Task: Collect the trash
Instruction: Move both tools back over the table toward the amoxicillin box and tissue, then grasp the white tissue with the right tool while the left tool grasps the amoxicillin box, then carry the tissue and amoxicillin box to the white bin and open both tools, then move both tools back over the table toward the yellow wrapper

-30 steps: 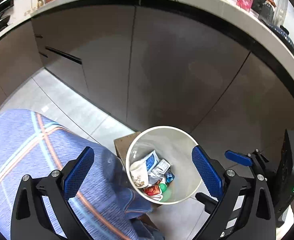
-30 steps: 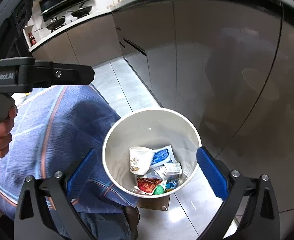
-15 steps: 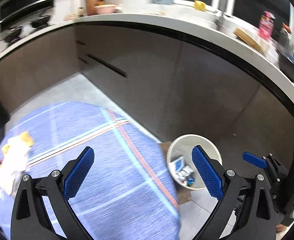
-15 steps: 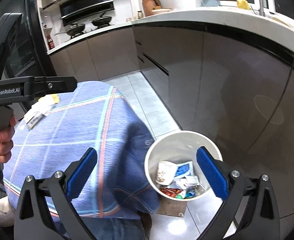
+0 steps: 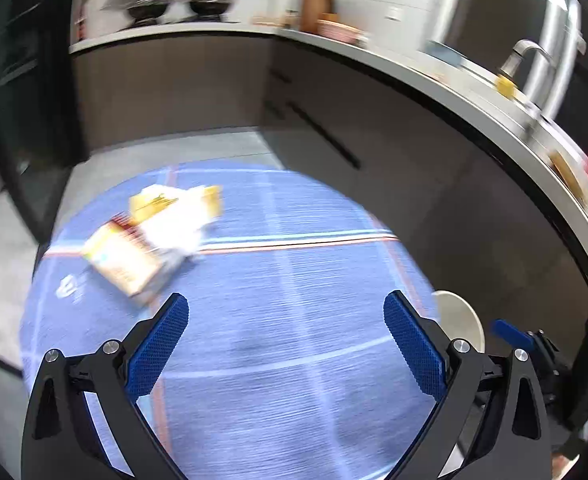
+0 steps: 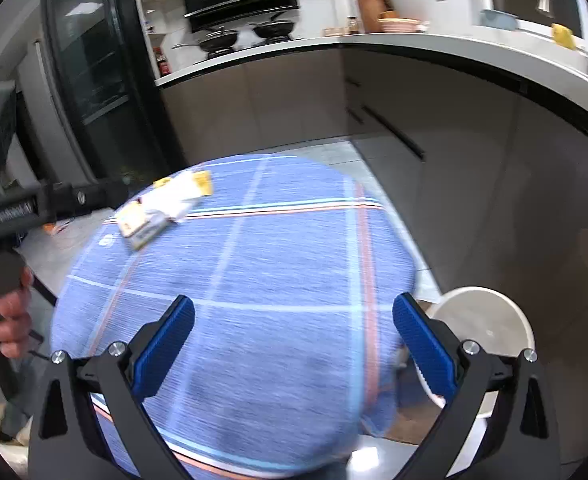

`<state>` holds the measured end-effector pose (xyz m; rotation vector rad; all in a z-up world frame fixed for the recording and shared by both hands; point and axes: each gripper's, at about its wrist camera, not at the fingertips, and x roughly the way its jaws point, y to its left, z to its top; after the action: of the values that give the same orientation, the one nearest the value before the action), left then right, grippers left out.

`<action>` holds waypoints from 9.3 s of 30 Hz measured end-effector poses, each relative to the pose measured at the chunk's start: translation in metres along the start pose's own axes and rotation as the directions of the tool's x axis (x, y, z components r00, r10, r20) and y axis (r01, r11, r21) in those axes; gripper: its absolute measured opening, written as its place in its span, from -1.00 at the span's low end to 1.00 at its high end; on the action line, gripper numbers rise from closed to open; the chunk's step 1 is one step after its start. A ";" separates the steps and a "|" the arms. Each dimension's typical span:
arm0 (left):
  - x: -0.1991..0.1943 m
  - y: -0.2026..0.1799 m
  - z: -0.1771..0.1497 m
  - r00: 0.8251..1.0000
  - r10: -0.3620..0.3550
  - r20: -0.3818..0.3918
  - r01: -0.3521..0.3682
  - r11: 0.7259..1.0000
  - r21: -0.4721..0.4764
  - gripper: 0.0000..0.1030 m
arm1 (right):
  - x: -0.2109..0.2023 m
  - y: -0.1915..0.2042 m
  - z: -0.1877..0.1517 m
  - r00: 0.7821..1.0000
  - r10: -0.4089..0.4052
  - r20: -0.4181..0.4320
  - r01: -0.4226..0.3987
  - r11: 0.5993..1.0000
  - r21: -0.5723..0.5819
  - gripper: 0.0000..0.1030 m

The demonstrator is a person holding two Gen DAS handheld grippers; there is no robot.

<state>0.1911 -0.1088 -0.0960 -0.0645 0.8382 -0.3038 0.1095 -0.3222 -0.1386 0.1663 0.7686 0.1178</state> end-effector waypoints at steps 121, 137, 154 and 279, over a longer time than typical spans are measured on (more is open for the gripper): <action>0.081 0.134 0.046 0.978 0.006 -0.207 -0.024 0.996 -0.087 0.37 | 0.116 0.095 0.064 0.989 0.126 -0.082 -0.122 0.991 0.055 -0.88; 0.011 0.035 0.052 0.989 -0.107 -0.105 0.113 0.992 0.058 0.37 | 0.012 0.047 0.053 0.999 0.024 0.040 -0.028 0.994 0.108 -0.88; 0.014 -0.076 0.030 0.967 -0.211 -0.145 0.239 0.948 0.211 0.37 | -0.041 -0.041 0.006 0.992 -0.098 0.076 0.074 0.961 0.267 -0.88; -0.007 0.166 0.029 0.991 0.122 0.060 -0.110 0.980 -0.166 0.83 | 0.173 0.131 0.110 0.976 0.140 -0.169 -0.189 0.928 -0.320 0.63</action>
<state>0.2478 0.0498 -0.1004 -0.1770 0.7924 -0.1218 0.3042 -0.1772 -0.1532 -0.1038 0.8663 0.4219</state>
